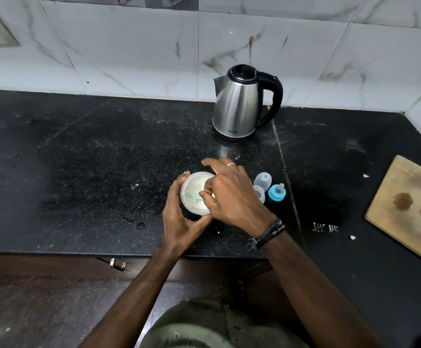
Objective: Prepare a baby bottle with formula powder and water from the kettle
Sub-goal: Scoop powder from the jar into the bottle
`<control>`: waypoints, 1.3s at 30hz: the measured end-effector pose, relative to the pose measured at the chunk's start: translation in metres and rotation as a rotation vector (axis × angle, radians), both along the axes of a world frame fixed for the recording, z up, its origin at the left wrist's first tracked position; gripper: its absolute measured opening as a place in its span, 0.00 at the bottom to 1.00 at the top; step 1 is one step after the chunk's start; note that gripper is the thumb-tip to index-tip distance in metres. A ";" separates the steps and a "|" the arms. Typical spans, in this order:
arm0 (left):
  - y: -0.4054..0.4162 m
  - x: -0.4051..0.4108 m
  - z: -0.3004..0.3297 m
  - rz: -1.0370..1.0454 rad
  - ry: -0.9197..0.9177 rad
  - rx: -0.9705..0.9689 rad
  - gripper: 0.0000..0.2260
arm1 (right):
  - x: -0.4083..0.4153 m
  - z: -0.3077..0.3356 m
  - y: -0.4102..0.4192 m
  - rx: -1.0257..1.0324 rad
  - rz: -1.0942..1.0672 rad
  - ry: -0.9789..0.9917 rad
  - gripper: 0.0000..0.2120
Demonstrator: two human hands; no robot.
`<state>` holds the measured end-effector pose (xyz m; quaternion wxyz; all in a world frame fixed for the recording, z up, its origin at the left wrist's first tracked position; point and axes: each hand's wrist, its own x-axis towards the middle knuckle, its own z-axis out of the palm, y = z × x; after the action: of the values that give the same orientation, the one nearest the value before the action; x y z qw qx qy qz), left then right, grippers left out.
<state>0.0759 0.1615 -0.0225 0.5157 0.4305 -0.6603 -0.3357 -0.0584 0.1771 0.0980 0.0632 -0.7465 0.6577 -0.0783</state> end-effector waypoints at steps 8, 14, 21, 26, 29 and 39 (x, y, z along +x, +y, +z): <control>-0.001 0.002 -0.003 -0.013 -0.015 0.013 0.41 | 0.000 -0.001 -0.004 0.080 0.039 -0.011 0.10; -0.004 0.006 -0.009 -0.011 -0.033 0.028 0.41 | -0.003 -0.007 -0.007 0.094 0.038 -0.149 0.09; -0.005 0.010 -0.013 0.019 -0.011 0.067 0.41 | -0.010 -0.018 -0.013 0.081 0.010 -0.380 0.07; -0.008 0.016 -0.017 0.065 -0.001 0.109 0.41 | -0.019 -0.018 -0.015 0.115 -0.010 -0.631 0.06; -0.009 0.019 -0.017 0.088 -0.013 0.105 0.41 | -0.024 -0.022 -0.018 0.130 -0.043 -0.771 0.09; -0.009 0.025 -0.016 0.153 -0.023 0.129 0.37 | -0.032 -0.039 -0.021 0.120 -0.217 -1.009 0.07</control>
<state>0.1010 0.1521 -0.0385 0.5033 0.5159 -0.6083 -0.3323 -0.0904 0.1565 0.0594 0.4069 -0.5385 0.6222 -0.3966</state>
